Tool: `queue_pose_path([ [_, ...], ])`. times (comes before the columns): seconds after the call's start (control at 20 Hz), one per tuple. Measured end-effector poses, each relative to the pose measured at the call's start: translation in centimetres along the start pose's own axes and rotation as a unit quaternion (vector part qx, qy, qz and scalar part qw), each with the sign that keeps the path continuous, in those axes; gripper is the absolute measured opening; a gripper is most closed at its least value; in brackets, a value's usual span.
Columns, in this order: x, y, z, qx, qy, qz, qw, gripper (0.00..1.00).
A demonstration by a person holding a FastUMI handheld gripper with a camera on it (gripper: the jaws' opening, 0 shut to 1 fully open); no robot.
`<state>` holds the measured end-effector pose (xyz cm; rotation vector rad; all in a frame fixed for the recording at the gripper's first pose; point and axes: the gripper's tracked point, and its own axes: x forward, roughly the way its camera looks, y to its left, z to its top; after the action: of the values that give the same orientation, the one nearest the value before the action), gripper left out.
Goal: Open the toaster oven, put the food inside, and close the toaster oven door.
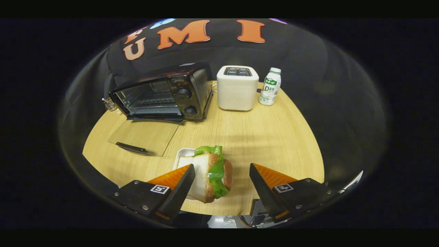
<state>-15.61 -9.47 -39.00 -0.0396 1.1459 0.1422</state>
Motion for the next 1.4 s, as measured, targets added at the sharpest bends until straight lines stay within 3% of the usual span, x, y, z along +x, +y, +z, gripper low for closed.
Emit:
queue_pose_path([
  [0.15,0.9,0.3,-0.5,0.016,0.021,0.035,0.999,0.94],
  [0.3,1.7,1.2,-0.9,0.045,0.047,0.076,0.995,0.86],
  [0.65,1.4,2.8,-2.4,0.111,0.141,0.146,0.973,0.57],
  [0.8,0.6,3.4,-1.5,0.149,0.138,0.155,0.967,0.44],
  [0.95,0.0,3.6,-1.4,0.136,0.126,0.146,0.972,0.36],
  [1.15,-1.5,3.6,-0.2,0.142,0.093,0.116,0.979,0.34],
  [1.4,-3.9,4.8,3.5,0.183,0.022,0.117,0.976,0.34],
])
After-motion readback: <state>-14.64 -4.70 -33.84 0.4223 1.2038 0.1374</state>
